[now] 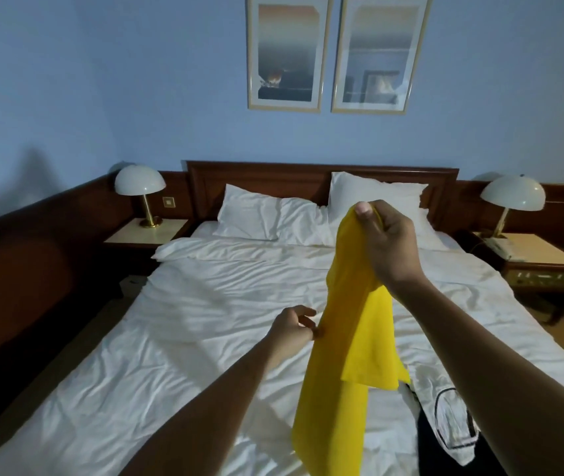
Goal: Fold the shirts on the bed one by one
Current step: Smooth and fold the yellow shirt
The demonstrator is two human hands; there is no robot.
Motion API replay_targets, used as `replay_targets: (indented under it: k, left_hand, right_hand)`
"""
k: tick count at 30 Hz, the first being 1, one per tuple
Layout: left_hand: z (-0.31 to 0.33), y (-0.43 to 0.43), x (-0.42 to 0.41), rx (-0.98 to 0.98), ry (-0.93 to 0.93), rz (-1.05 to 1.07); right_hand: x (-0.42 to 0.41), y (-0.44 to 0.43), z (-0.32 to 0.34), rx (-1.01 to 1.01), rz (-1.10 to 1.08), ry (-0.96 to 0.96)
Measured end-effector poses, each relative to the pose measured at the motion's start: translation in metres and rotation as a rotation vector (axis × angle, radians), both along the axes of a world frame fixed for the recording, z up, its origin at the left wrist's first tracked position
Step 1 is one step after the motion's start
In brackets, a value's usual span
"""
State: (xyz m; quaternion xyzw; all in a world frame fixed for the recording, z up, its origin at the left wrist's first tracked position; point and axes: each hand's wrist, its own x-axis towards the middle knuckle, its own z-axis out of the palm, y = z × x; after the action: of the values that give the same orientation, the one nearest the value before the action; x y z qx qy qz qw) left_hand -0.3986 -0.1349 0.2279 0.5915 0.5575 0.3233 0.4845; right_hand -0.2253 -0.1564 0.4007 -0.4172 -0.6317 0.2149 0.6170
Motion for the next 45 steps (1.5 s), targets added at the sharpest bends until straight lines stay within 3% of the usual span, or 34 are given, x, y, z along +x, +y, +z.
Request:
replay_targets:
  k: [7,11,17,25,28,33,40,45]
  left_hand:
    - [0.005,-0.002,0.024,-0.012,-0.130,-0.184]
    - [-0.005,-0.012,0.044,-0.004,-0.063,-0.260]
    - [-0.010,-0.013,-0.006,0.049,-0.016,0.102]
    - [0.048,-0.027,-0.132,0.377,0.440,0.280]
    - [0.062,-0.032,-0.160,0.491,0.487,0.414]
    - [0.070,-0.050,-0.215,0.539,0.354,0.479]
    - [0.079,-0.109,-0.287,0.513,0.192,0.259]
    - [0.104,-0.155,-0.331,0.313,0.071,0.052]
  right_hand:
    - [0.026,-0.022,-0.001,-0.124,0.208,0.062]
    - [0.036,-0.030,-0.008,-0.136,0.209,0.095]
    - [0.051,-0.031,-0.033,-0.091,0.010,0.072]
    - [0.037,-0.023,-0.080,-0.122,-0.236,-0.187]
    - [0.015,-0.030,-0.082,-0.104,-0.272,-0.213]
    - [-0.016,-0.052,-0.081,-0.129,-0.356,-0.185]
    - [-0.073,-0.104,-0.108,-0.185,-0.452,-0.137]
    - [-0.114,-0.149,-0.106,-0.148,-0.494,-0.069]
